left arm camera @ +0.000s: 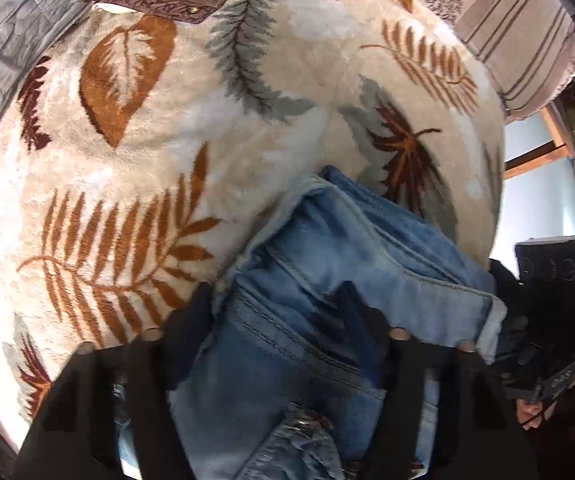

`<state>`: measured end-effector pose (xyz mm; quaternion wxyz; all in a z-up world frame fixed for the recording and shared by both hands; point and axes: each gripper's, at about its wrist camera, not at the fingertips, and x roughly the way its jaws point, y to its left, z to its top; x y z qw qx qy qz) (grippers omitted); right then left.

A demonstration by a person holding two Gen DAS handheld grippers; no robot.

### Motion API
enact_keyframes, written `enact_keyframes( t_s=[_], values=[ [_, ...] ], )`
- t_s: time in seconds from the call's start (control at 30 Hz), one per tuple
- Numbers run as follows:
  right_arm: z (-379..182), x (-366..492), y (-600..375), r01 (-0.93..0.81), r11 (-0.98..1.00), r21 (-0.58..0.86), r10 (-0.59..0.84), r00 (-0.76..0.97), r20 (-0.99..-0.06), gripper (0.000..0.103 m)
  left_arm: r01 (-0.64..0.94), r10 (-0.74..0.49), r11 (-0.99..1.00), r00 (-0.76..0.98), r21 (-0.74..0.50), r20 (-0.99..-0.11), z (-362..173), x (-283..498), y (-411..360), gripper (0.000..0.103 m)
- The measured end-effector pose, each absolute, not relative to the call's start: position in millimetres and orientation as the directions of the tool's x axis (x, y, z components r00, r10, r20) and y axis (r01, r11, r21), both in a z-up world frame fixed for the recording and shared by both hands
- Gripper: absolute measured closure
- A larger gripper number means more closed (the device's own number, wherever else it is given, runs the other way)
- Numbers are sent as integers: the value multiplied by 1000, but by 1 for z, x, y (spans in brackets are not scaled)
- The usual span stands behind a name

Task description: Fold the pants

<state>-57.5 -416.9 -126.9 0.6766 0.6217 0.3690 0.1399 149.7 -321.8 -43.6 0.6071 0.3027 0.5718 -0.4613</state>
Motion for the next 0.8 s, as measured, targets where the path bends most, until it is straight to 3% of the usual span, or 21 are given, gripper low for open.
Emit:
enact_keyframes(
  t_s=[0.07, 0.23, 0.33, 0.4, 0.43, 0.47, 0.53, 0.63, 0.73, 0.8],
  values=[
    [-110, -59, -416, 213, 222, 951, 649, 696, -308, 83, 914, -270, 369, -68, -169, -960, -26, 141, -312, 63],
    [-68, -74, -423, 106, 318, 942, 613, 735, -289, 83, 918, -397, 352, -30, -182, -917, 30, 122, -309, 65],
    [-79, -83, -441, 168, 299, 939, 570, 758, -317, 83, 928, -363, 351, 12, -125, -932, 22, 115, -332, 60],
    [-101, -88, -451, 247, 253, 935, 568, 745, -351, 83, 921, -273, 384, 42, -69, -961, -9, 118, -351, 60],
    [-111, -90, -454, 284, 242, 928, 565, 736, -373, 83, 907, -225, 419, 65, -37, -972, -25, 120, -357, 55],
    [-119, -91, -455, 298, 223, 928, 577, 727, -372, 77, 894, -203, 448, 88, -13, -975, -37, 120, -360, 45],
    [-121, -97, -459, 307, 181, 934, 586, 729, -353, 77, 877, -217, 480, 119, 1, -969, -38, 118, -360, 43],
    [-100, -110, -470, 281, 242, 929, 570, 733, -371, 66, 859, -243, 513, 137, -7, -960, -18, 118, -344, 43],
    [-72, -126, -498, 270, 348, 898, 438, 800, -410, 58, 815, -315, 574, 127, -82, -941, 14, 124, -311, 43],
    [-56, -121, -517, 270, 395, 878, 369, 829, -421, 48, 754, -356, 645, 155, -123, -922, 29, 131, -283, 36]
  ],
)
